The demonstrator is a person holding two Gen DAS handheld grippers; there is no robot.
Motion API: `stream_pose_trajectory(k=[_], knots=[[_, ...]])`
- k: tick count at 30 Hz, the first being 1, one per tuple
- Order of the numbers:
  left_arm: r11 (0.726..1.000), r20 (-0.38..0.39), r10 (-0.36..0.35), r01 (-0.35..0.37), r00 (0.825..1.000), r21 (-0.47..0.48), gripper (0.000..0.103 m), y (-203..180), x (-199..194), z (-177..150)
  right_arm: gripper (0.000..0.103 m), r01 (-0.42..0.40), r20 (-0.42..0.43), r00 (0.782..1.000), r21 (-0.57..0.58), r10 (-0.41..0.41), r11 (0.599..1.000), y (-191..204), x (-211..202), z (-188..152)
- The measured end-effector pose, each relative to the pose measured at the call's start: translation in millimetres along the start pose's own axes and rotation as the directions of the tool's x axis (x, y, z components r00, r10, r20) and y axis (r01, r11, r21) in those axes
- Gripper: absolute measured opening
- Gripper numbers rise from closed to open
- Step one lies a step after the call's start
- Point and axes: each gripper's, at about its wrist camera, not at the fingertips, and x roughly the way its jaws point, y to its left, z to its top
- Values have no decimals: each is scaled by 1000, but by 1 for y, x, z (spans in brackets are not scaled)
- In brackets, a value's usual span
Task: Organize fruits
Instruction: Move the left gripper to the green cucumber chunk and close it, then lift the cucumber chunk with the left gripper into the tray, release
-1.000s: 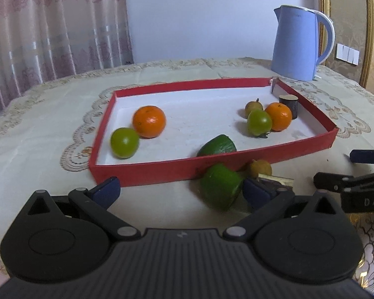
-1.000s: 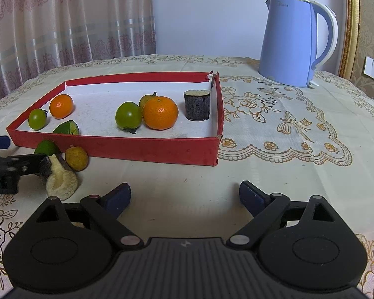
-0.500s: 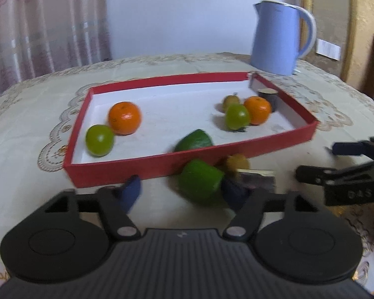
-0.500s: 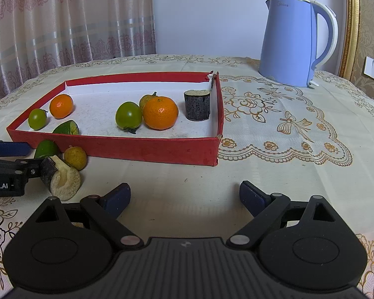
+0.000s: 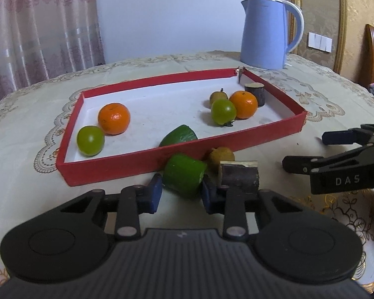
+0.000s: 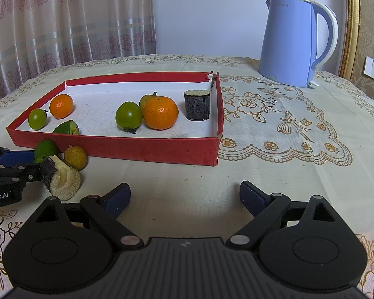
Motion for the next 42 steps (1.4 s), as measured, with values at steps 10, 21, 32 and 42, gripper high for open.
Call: stream_pose_trajectory(k=[10, 21, 32, 42], knots=[[999, 19, 33, -33, 999, -7, 29, 3, -15, 3, 95, 1, 0, 1000, -1, -1, 1000, 0, 0, 0], [998, 95, 64, -65, 993, 8, 16, 9, -37, 21, 95, 1, 0, 1000, -1, -1, 1000, 0, 0, 0], [997, 47, 72, -70, 996, -43, 18, 39, -28, 12, 95, 1, 0, 1000, -1, -1, 1000, 0, 0, 0], [999, 59, 24, -22, 998, -39, 70, 39, -33, 5, 95, 1, 0, 1000, -1, -1, 1000, 0, 0, 0]])
